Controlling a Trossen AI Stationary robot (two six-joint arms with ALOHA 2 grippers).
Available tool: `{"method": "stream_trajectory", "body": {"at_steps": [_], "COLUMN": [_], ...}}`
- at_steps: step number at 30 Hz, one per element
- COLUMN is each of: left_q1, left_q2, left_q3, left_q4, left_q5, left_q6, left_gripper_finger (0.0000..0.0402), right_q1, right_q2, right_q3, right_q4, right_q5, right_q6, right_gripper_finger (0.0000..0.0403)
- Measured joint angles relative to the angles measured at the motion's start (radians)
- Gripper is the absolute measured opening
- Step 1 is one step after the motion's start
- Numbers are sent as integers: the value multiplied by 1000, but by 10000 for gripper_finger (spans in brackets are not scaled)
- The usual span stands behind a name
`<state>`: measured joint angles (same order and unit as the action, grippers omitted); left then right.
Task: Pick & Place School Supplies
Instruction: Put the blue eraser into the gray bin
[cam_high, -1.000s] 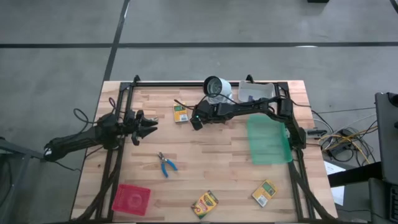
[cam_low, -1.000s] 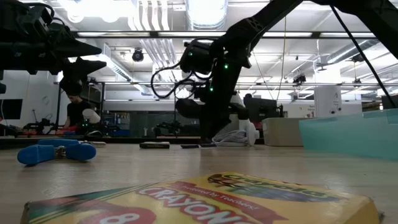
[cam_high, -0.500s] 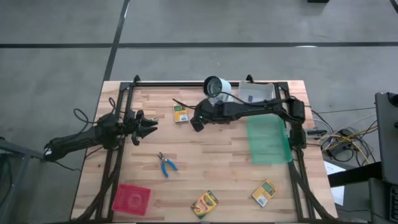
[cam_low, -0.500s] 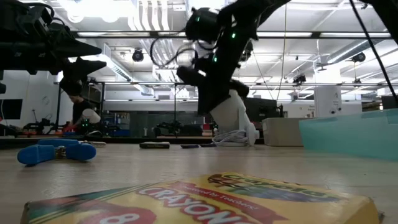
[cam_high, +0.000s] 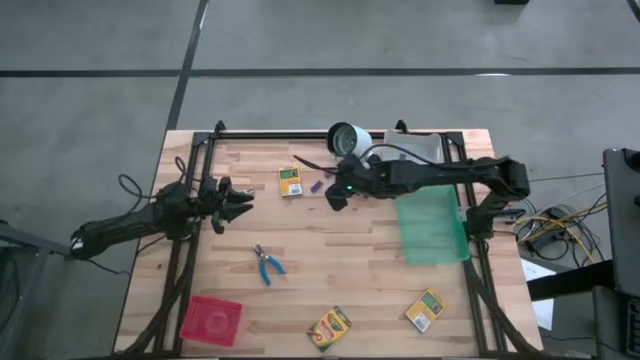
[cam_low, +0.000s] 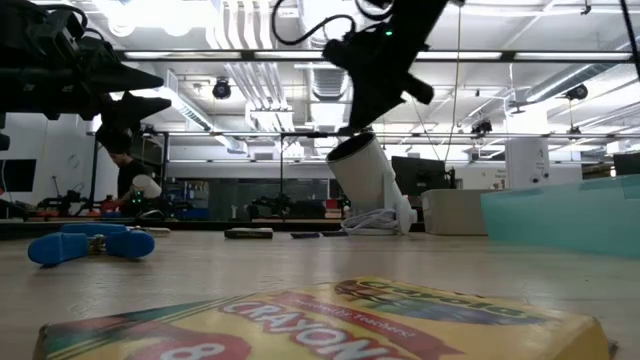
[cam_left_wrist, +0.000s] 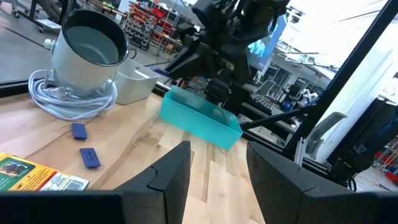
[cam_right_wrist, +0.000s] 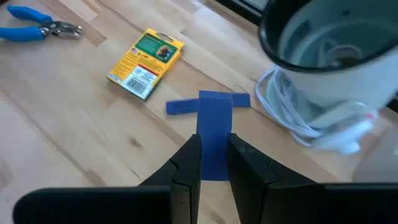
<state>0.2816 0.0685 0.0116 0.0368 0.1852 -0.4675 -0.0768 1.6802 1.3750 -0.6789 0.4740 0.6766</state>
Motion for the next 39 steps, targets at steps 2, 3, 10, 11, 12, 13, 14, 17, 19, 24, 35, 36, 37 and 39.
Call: {"method": "stream_trajectory", "body": {"at_steps": [2,3,10,11,12,13,14,17,19,24,35,36,37,39], "left_q1": [0,0,0,0,0,0,0,0,0,0,0,0,0,0], "left_q2": [0,0,0,0,0,0,0,0,0,0,0,0,0,0], "left_q3": [0,0,0,0,0,0,0,0,0,0,0,0,0,0], "left_q4": [0,0,0,0,0,0,0,0,0,0,0,0,0,0], "left_q5": [0,0,0,0,0,0,0,0,0,0,0,0,0,0], "left_q6": [0,0,0,0,0,0,0,0,0,0,0,0,0,0], "left_gripper_finger": [163,163,163,163,163,163,163,163,163,163,163,163,163,163], "right_q1": [1,1,0,0,0,-1,-3,-19,-37,-112,-376,-403,-431,-488], "right_q2": [-41,-68,-237,-262,-287,-312,-336,-406,-449,-523,-481,-469,-458,-429], "right_q3": [-33,-54,-192,-212,-230,-249,-266,-309,-332,-370,-363,-356,-349,-334], "right_q4": [1,5,5,1,0,3,3,2,-5,-33,-66,-66,-63,-66], "right_q5": [0,0,71,99,125,147,164,181,181,173,15,-6,-32,-94], "right_q6": [1,2,83,101,118,132,140,143,149,163,173,166,157,133], "right_gripper_finger": [61,61,61,61,61,61,61,61,61,61,61,61,61,61]}}
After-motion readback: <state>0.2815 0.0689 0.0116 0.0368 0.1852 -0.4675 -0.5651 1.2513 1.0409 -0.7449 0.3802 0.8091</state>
